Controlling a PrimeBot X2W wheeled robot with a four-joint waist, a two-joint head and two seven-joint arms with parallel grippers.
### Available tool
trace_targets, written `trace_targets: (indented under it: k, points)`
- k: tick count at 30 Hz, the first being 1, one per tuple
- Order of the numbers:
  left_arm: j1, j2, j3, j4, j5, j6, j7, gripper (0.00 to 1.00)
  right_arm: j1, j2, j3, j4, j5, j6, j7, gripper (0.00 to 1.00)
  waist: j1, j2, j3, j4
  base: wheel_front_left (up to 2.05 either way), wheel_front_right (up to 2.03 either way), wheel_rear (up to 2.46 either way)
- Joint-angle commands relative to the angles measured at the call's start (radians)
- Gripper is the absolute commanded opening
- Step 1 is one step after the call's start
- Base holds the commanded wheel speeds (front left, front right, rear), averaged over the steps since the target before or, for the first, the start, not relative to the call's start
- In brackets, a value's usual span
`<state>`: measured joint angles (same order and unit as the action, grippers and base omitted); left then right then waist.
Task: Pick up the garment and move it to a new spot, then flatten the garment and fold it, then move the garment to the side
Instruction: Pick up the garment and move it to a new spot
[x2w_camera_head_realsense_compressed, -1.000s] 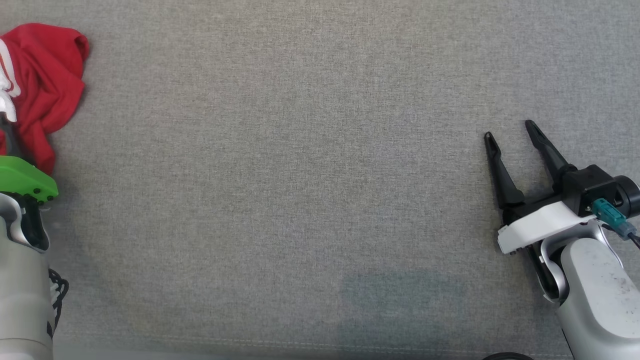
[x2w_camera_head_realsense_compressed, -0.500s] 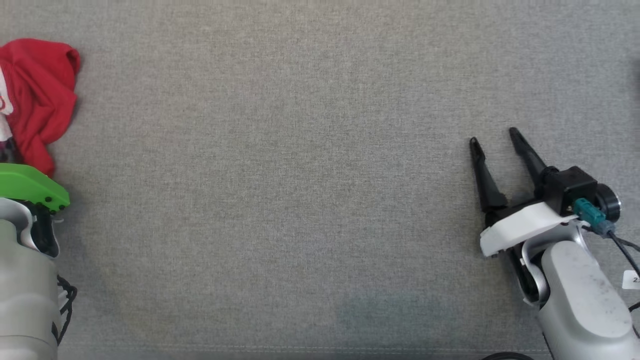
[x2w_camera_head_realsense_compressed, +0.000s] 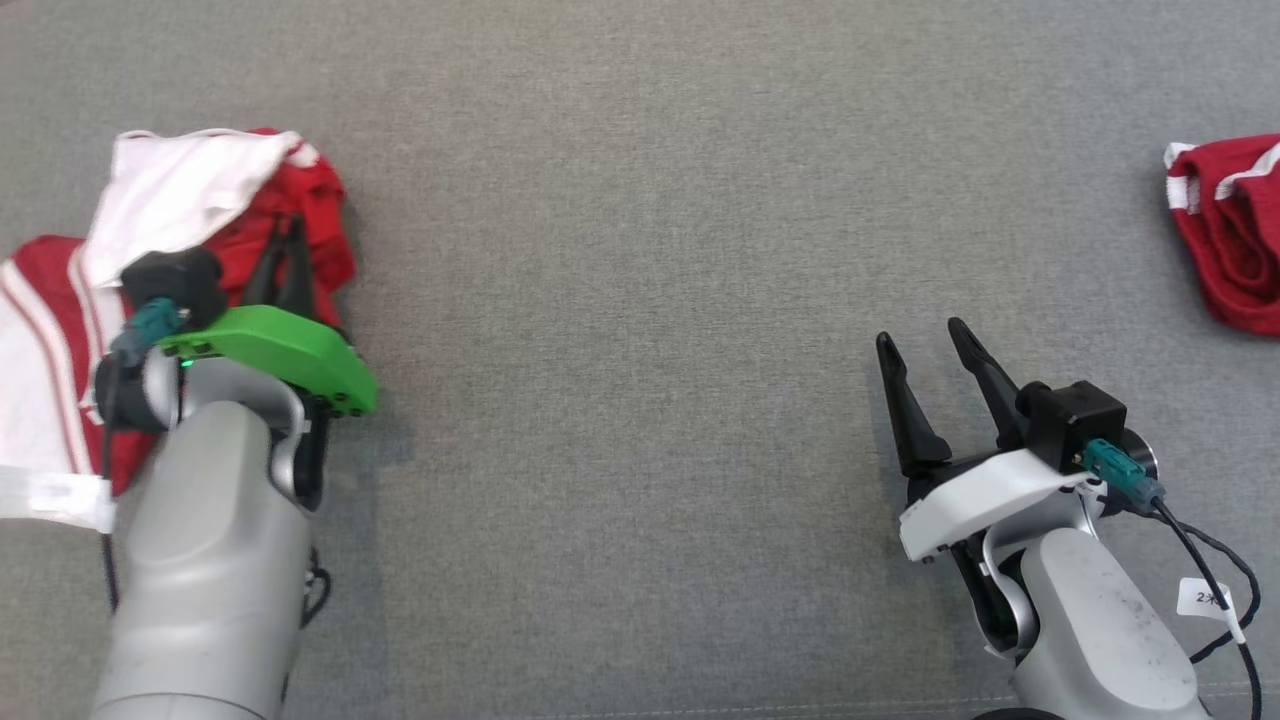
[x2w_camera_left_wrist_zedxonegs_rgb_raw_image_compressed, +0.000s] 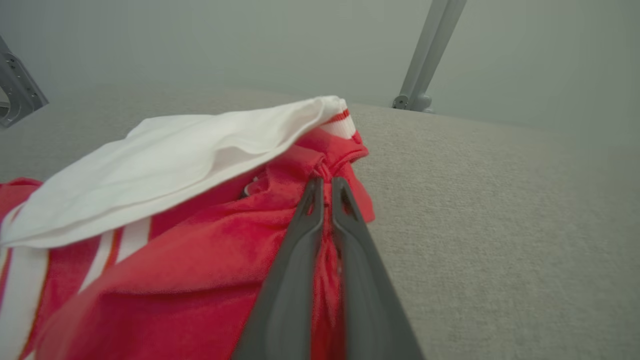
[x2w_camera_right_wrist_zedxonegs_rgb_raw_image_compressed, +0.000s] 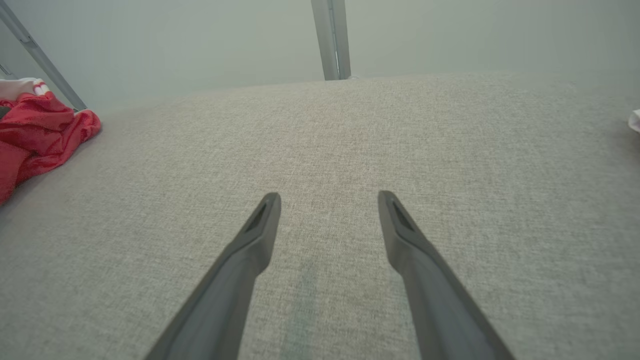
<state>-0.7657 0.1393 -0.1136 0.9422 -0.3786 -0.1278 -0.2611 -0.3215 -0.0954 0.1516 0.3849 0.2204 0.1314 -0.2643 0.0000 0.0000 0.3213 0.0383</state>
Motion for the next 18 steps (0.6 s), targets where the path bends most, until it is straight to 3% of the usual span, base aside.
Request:
trace_targets:
  k: [1,12,18]
  points:
    - [0.03,-0.026,-0.082,-0.045,-0.038,-0.004,-0.004,0.0,0.016,0.008,0.0,0.006,0.011,-0.001,0.0,1.0,0.0,0.0,-0.037,-0.054,0.0,0.0,0.0]
    - [0.048,-0.084,-0.478,-0.2,-0.193,-0.004,-0.005,0.0,0.028,0.034,-0.011,0.024,0.031,-0.001,0.0,1.0,0.0,0.0,-0.056,-0.222,0.0,0.0,0.0]
    - [0.055,-0.086,-0.573,-0.217,-0.245,-0.004,-0.005,0.0,0.032,0.038,-0.013,0.035,0.035,-0.001,0.0,1.0,0.0,0.0,-0.065,-0.312,0.0,0.0,0.0]
